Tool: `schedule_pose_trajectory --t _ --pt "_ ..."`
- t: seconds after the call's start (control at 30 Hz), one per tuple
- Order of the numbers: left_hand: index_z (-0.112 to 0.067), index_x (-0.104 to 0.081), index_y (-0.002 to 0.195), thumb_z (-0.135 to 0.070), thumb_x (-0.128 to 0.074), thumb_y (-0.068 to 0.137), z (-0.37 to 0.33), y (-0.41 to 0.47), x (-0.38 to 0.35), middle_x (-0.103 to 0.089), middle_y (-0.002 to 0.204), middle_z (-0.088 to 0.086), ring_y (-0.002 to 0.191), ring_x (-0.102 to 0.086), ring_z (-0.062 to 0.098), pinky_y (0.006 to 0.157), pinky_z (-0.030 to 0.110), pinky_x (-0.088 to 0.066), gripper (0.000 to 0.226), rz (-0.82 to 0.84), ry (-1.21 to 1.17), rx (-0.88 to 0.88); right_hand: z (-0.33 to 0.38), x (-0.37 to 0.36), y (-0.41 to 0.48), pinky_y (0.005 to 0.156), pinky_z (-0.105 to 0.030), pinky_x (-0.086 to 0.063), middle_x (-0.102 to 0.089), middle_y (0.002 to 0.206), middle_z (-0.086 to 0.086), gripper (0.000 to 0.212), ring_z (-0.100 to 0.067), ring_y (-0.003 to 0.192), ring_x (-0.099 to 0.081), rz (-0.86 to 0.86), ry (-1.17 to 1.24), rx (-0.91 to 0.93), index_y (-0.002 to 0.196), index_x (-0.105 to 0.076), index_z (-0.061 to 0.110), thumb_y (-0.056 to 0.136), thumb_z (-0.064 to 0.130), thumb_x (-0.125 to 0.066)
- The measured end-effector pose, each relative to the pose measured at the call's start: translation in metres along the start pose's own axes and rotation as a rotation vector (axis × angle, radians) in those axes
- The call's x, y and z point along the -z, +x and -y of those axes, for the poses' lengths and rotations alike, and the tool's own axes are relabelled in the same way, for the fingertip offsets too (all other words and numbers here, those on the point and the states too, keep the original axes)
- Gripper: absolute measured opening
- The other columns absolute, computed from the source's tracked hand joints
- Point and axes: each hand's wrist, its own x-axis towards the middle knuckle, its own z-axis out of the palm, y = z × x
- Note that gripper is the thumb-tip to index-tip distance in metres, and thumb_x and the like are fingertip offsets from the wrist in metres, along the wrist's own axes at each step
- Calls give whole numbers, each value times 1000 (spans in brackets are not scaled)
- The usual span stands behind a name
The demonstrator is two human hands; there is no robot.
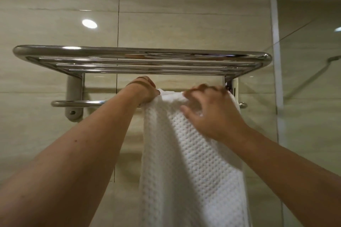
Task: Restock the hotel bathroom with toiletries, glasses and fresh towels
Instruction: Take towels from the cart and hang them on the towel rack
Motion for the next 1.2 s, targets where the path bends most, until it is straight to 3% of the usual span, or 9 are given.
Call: schedule_pose_trajectory --t 0.17,0.4,0.47,0.57,0.73,0.9,1.0,1.07,1.2 --pt "-29 -64 119 -46 -59 95 9 0 -4 -63 123 2 113 -57 28 106 47 -45 30 -93 0 31 16 -3 16 118 -42 -29 -58 142 7 58 -21 134 -50 169 21 -75 146 -49 41 97 71 -42" --pt "-29 -64 101 -34 -52 103 80 -83 -59 -59 99 -8 96 -57 20 89 46 -49 13 -709 -424 -361 8 -2 27 100 -34 -38 -71 123 7 50 -17 114 -62 184 56 -99 133 -59 40 98 71 -41" --pt "-27 -63 96 -27 -53 105 89 -93 -78 -65 91 -1 81 -60 21 73 44 -51 13 -566 -699 -193 10 -3 30 91 -33 -39 -74 116 4 54 -18 103 -64 184 12 -97 132 -60 38 99 73 -35" --pt "-29 -59 118 -25 -60 103 91 -95 -88 -70 116 -3 97 -71 14 90 44 -59 16 -247 -962 7 12 -7 35 81 -31 -37 -75 106 1 60 -16 84 -56 185 -46 -122 129 -62 40 100 75 -24" --pt "-40 -47 134 -41 -74 94 81 -74 -78 -61 129 -25 115 -61 -4 96 32 -53 49 11 -961 -132 12 -10 42 78 -32 -39 -68 129 -2 79 -17 98 -59 213 -39 -222 132 -65 41 93 86 -13" --pt "-19 -58 135 -26 -73 92 70 -54 -74 -73 102 -5 92 -69 11 74 29 -55 46 36 -801 -178 15 -6 52 79 -38 -44 -68 114 -7 90 -21 91 -56 298 -76 -289 123 -70 26 93 84 -8" --pt "-14 -69 104 -15 -67 97 67 -57 -75 -74 77 -2 69 -68 10 63 26 -53 8 -7 -781 -163 14 -11 57 81 -41 -46 -68 109 -6 93 -23 91 -58 306 -108 -298 115 -71 22 91 85 -7" --pt "-12 -71 91 -17 -67 97 70 -56 -79 -73 73 3 66 -67 17 65 35 -54 9 -40 -754 -142 14 -12 59 80 -41 -46 -67 106 -7 94 -23 89 -59 307 -120 -298 113 -71 20 91 85 -6" --pt "-12 -64 125 -22 -68 96 77 -56 -83 -78 93 2 71 -76 11 57 25 -55 31 -23 -790 -119 14 -10 59 81 -41 -46 -69 109 -9 97 -24 90 -60 314 -130 -285 116 -72 18 92 84 -4"
